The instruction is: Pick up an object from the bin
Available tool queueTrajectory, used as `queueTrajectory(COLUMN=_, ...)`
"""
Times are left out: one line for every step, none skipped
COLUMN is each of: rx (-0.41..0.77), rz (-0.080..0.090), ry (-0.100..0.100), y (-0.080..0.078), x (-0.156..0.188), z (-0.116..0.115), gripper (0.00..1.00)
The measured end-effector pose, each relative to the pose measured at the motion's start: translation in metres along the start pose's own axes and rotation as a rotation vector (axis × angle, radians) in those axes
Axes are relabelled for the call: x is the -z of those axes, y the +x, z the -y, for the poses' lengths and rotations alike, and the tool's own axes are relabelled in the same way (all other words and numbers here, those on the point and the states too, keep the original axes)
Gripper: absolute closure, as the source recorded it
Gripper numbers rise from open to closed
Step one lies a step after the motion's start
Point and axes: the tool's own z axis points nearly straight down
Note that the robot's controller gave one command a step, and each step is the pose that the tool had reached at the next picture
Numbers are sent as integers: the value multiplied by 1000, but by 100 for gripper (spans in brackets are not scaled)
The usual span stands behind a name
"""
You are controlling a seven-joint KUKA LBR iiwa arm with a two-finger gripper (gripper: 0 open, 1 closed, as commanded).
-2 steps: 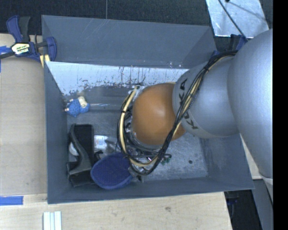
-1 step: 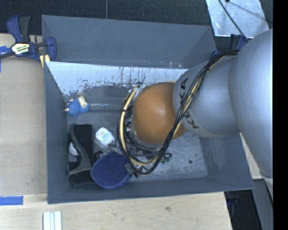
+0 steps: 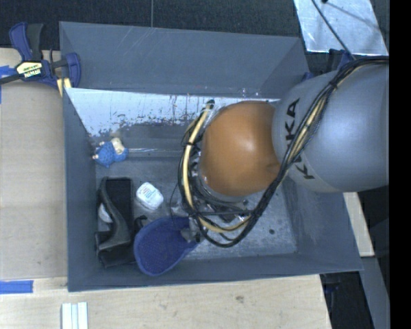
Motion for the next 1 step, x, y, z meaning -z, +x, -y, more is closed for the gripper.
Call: queueTrajectory(rx=10, rz=-2, ry=-2, y=-8, x=103, z=1, gripper=100)
